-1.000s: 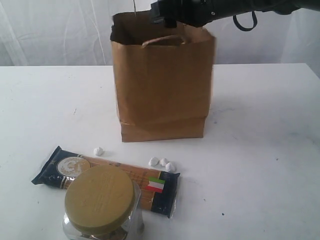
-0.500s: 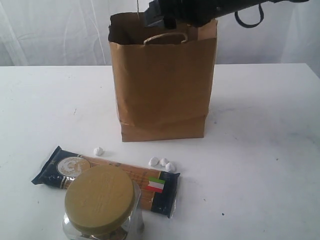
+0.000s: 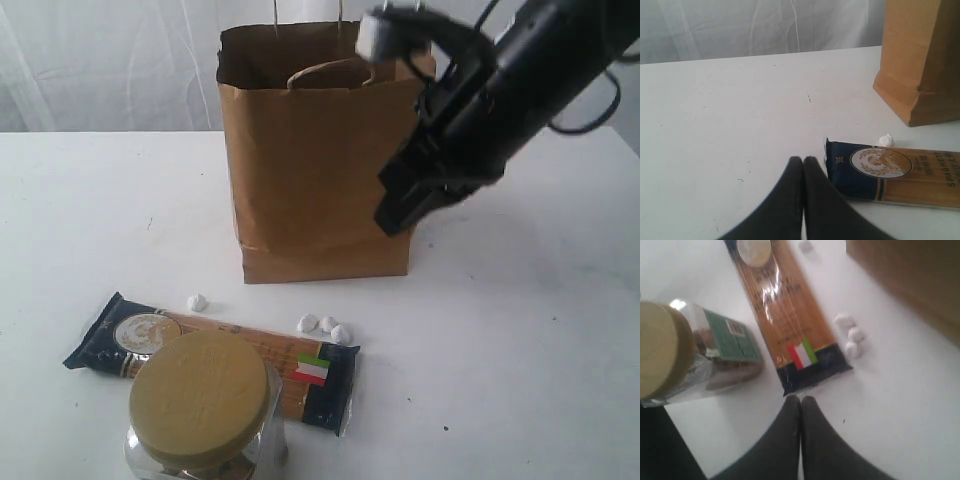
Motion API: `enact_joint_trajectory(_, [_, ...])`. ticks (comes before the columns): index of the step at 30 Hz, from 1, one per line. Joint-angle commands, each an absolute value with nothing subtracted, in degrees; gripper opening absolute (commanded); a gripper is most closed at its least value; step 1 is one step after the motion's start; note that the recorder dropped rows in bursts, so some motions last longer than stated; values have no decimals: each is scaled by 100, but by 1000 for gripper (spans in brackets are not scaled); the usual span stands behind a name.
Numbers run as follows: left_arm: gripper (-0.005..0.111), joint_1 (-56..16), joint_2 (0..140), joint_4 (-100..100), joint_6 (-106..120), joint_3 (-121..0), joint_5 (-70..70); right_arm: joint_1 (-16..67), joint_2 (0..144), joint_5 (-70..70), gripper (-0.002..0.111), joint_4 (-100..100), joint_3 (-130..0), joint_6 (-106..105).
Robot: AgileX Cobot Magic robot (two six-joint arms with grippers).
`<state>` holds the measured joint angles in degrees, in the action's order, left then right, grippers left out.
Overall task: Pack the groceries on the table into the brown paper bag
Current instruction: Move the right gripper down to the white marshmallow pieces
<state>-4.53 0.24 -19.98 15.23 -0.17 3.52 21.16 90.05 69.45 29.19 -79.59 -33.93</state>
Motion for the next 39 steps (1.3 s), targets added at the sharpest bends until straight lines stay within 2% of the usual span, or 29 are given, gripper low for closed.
enact_joint_trajectory(1, [0,-480,0,-2054,1524,0,348,2224,9228,6822,0,2832,-7450,-3009])
enact_joint_trajectory(6, [0,-480,0,-2054,1524,0,348,2696,9475,6088,0,2343,-7372,-2319])
enact_joint_trajectory(13, [0,-480,0,-2054,1524,0,348,3845,9842,5586,0,-910,-7360,378])
enact_joint_trajectory(18, [0,-480,0,-2054,1524,0,348,4220,10011,4981,0,-994,-7360,507])
enact_joint_trajectory(22, [0,-480,0,-2054,1524,0,348,4222,10048,4824,1,-994,-7360,496])
enact_joint_trajectory(25, [0,-480,0,-2054,1524,0,348,4222,10156,4965,10,-899,-7360,496])
enact_joint_trajectory(29, [0,-480,0,-2054,1524,0,348,4222,10423,4845,30,-391,-7360,290])
enact_joint_trajectory(31, [0,-480,0,-2054,1524,0,348,4222,10554,4610,34,-337,-7360,301])
enact_joint_trajectory(39, [0,-480,0,-2054,1524,0,348,4222,11094,4330,35,-436,-7360,1128])
